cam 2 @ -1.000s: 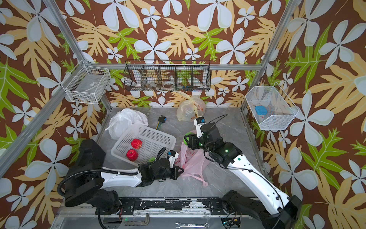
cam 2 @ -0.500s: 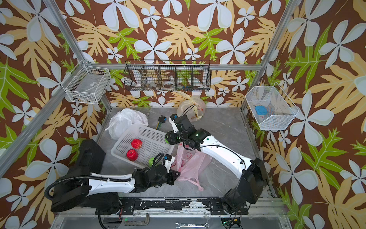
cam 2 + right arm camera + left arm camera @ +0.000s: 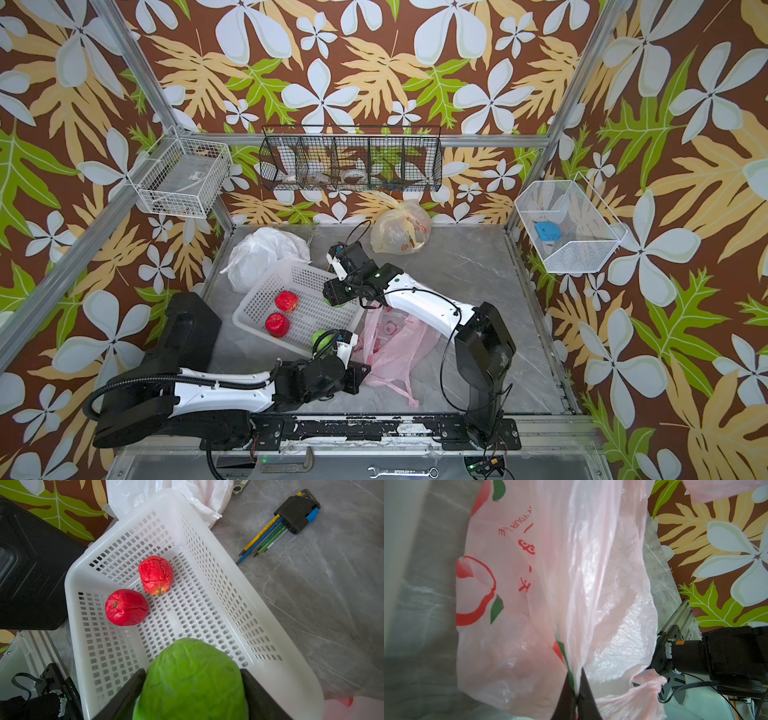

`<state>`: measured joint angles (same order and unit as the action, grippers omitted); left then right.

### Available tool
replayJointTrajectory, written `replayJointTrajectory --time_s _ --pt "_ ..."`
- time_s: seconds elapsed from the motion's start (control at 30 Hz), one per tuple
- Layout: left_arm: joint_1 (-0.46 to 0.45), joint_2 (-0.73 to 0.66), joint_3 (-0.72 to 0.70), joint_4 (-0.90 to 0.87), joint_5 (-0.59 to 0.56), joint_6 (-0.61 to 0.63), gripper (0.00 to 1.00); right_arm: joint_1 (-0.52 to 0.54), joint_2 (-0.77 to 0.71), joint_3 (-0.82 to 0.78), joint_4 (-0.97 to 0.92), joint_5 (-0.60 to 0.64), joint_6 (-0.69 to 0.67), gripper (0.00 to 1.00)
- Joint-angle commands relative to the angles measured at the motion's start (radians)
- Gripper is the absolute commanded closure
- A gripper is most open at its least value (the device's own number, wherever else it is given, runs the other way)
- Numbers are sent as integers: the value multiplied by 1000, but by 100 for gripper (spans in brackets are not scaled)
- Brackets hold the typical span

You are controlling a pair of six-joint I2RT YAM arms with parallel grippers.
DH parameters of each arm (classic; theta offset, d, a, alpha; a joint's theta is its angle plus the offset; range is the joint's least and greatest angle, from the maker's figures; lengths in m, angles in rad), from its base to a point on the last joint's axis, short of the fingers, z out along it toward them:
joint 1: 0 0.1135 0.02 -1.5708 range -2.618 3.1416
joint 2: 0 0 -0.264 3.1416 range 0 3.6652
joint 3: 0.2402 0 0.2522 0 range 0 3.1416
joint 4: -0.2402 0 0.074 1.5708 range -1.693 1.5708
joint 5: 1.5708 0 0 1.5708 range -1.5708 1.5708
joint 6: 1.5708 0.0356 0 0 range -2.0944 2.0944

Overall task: Untie the knot of a plastic bag & take out the apple
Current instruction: Place the apple in the basket, then pick up the apple from the plastic bag.

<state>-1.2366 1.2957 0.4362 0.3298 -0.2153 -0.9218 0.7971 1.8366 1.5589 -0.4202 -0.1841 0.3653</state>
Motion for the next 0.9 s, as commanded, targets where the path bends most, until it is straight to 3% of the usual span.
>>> replayJointTrajectory --time_s 0.0,0.37,0.57,0.87 --pt "-3 -6 -6 8 -32 -22 100 2 1 16 8 -13 -5 28" --pt "-3 -12 15 -62 -49 -26 100 2 11 1 50 -51 -6 23" --pt "-3 -26 -6 -58 -77 -46 100 2 98 146 -36 -69 -44 23" --pt "-3 -2 31 -59 -74 -2 100 -6 -14 119 -66 57 -92 22"
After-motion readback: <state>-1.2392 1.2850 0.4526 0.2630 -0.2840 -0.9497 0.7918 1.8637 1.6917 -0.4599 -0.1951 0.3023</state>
